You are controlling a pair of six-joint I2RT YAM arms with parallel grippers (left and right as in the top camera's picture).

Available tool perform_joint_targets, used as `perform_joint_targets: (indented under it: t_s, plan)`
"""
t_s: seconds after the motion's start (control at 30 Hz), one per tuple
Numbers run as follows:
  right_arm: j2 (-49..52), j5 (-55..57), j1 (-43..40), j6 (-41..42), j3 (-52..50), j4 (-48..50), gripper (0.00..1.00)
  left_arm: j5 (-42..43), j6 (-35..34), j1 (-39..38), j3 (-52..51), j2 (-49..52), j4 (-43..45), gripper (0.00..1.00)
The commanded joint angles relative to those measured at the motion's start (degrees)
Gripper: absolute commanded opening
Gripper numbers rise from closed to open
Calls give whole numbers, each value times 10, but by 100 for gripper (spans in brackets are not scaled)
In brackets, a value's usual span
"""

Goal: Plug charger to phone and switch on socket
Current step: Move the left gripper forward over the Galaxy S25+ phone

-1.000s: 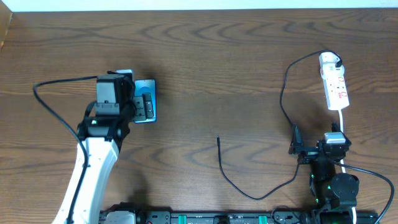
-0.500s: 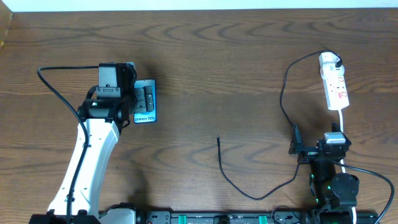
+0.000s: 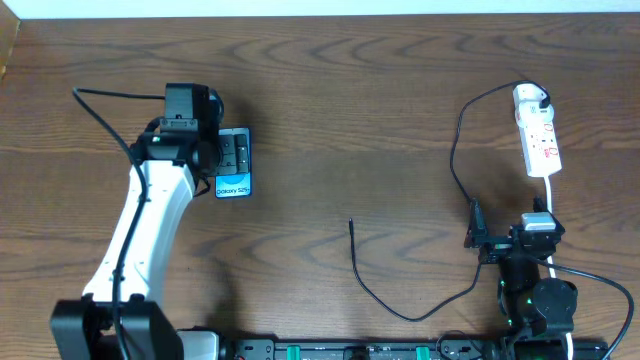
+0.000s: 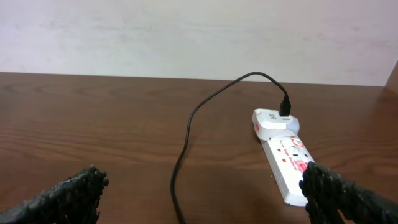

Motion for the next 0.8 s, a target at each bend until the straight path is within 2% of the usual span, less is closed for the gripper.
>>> perform_joint_targets:
  t_s: [0.0, 0.37, 0.77]
  plan:
    - [-5, 5, 4, 4, -1, -2, 99, -1, -7, 2, 27, 27, -13, 91]
    - [-5, 4, 4, 4, -1, -2, 99, 43, -7, 2, 74, 108, -32, 91]
    - [-5, 5, 4, 4, -1, -2, 99, 42, -7, 2, 74, 110, -43, 91]
